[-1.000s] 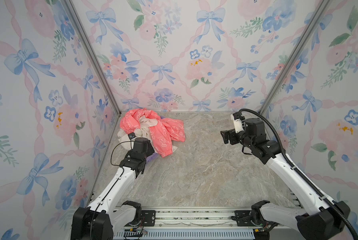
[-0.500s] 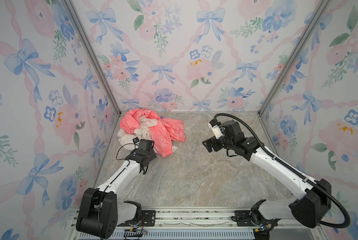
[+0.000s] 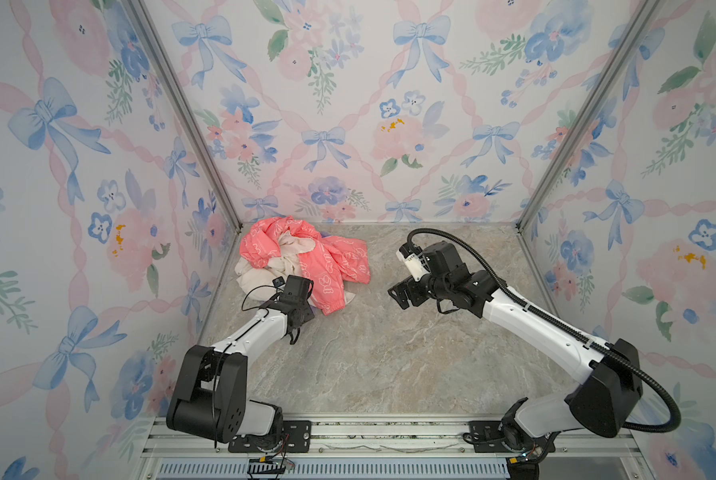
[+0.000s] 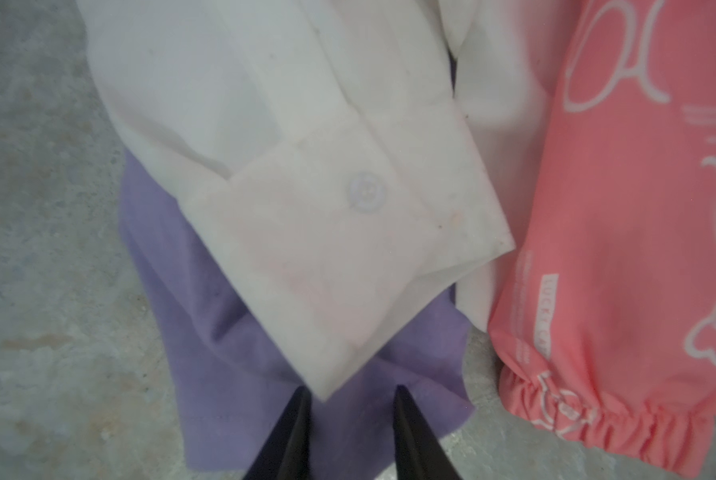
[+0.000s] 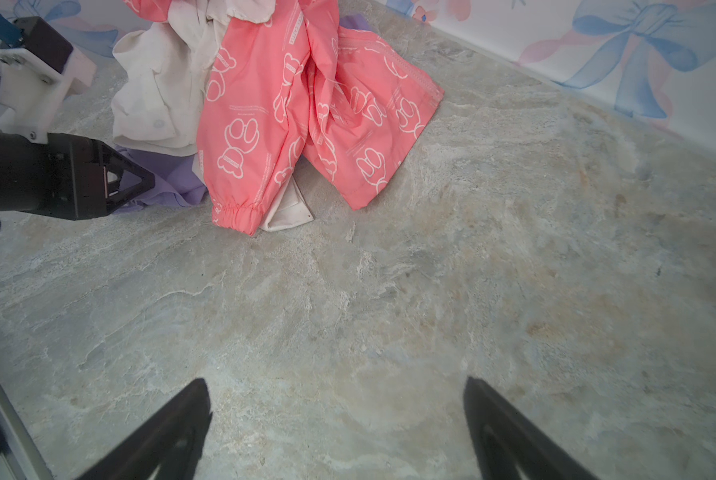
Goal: Pick out a specific cloth from the pile
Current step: 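Grasp the purple cloth under the white shirt with the left gripper, then lift the purple cloth up out of the pile with the left gripper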
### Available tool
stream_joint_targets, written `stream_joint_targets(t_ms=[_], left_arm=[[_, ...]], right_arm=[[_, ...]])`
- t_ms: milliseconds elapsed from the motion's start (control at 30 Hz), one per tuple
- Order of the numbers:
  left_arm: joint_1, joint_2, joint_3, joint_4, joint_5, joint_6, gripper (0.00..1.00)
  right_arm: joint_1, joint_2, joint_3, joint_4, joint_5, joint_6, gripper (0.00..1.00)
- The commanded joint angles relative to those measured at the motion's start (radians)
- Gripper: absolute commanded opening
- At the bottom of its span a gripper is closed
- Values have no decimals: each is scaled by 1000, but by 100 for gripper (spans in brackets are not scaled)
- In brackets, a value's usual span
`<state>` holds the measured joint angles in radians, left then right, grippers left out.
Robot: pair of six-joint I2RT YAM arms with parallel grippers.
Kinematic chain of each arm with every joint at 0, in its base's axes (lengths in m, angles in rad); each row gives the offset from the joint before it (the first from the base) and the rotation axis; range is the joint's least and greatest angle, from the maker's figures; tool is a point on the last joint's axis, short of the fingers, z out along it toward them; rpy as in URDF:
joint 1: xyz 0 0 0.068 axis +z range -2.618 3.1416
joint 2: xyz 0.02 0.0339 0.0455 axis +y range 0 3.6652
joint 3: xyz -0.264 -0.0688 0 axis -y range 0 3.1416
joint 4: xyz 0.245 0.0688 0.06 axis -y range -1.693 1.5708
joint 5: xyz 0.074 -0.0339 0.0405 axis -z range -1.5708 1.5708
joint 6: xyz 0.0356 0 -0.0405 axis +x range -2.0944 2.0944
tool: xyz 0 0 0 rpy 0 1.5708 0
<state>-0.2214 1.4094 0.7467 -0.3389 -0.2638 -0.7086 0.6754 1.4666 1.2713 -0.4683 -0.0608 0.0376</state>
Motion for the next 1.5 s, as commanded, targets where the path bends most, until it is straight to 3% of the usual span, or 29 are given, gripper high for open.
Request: stream_joint_targets(t_ms=[0, 100, 1467], left_arm=[[4, 18, 26, 4, 14, 3, 14], [6, 13, 52, 4, 18, 9, 0], [-4, -71, 750, 59, 75, 217, 0]], right_arm=[[8, 11, 37, -8, -12, 3, 97], [9, 9, 39, -12, -9, 1, 97], [8, 77, 160, 12, 10, 13, 97]])
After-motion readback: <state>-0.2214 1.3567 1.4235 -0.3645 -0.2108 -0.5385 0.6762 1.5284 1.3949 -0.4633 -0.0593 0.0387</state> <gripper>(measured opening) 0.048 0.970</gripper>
